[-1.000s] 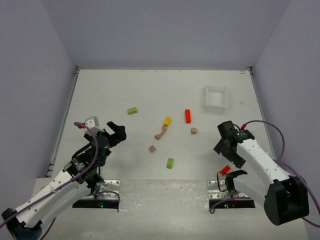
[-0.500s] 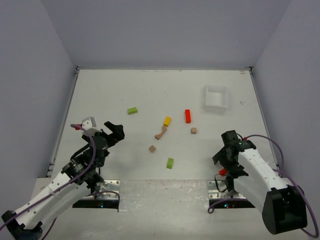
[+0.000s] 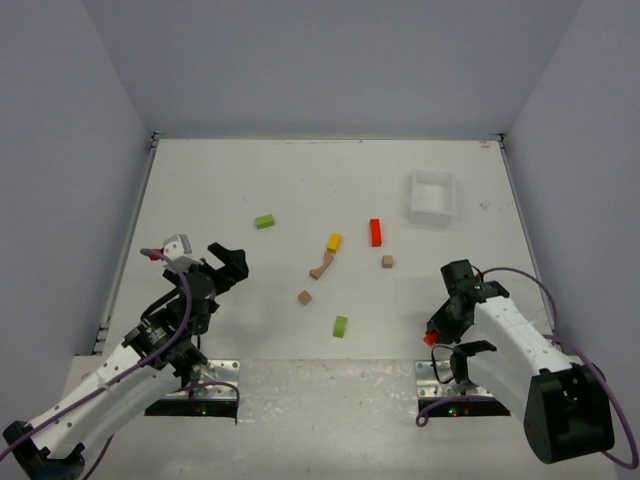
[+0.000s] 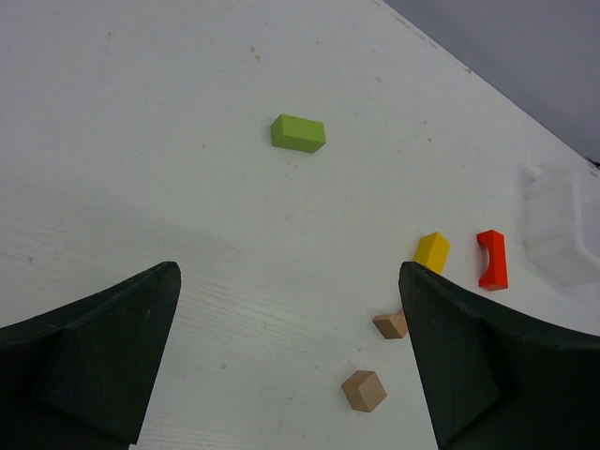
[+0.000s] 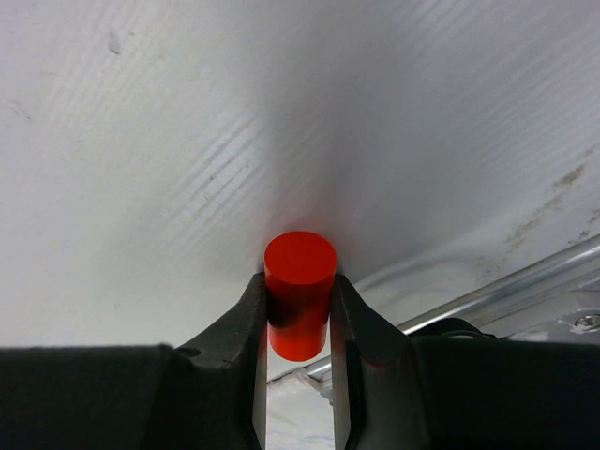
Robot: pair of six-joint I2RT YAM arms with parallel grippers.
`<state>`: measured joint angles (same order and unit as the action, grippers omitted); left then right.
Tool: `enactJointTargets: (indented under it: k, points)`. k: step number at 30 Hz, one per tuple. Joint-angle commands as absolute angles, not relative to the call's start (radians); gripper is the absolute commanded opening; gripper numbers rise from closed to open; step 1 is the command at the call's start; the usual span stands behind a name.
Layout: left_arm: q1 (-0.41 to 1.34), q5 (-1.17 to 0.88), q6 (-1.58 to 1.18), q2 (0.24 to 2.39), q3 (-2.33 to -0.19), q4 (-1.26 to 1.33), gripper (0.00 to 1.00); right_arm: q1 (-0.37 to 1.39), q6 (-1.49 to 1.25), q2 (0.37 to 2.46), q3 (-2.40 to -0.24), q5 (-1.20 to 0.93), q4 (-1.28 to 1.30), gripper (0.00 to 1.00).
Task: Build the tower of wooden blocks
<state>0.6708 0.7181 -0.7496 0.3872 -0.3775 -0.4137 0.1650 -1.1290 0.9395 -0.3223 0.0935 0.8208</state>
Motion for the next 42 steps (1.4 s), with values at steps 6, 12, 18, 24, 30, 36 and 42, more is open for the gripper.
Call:
enactJointTargets:
  k: [6,12,18,24,30,36,42]
  points:
    - [0.669,0.730,-0.756,0.409,-0.380,-0.397,1.00,0.260,-0.945,1.067,-0.496,0.136,0.498,0.00]
    - [0.670,0.729,-0.757,0.414,-0.378,-0.398,1.00,0.497,-0.798,1.268,-0.710,0.242,0.440,0.00]
    - [0.670,0.719,-0.758,0.423,-0.373,-0.393,1.00,0.592,-0.749,1.475,-0.876,0.110,0.321,0.00]
    - [0.670,0.731,-0.756,0.450,-0.379,-0.387,1.00,0.682,-0.774,1.705,-1.099,0.042,0.275,0.00]
    - [0.669,0.770,-0.759,0.480,-0.407,-0.396,1.00,0.728,-0.846,1.890,-1.300,0.046,0.289,0.04]
    - [0.669,0.737,-0.758,0.504,-0.390,-0.322,1.00,0.741,-0.916,2.031,-1.371,0.078,0.284,0.05]
    - [0.667,0.668,-0.774,0.609,-0.406,-0.201,1.00,0.748,-0.923,2.039,-1.349,0.128,0.302,0.10]
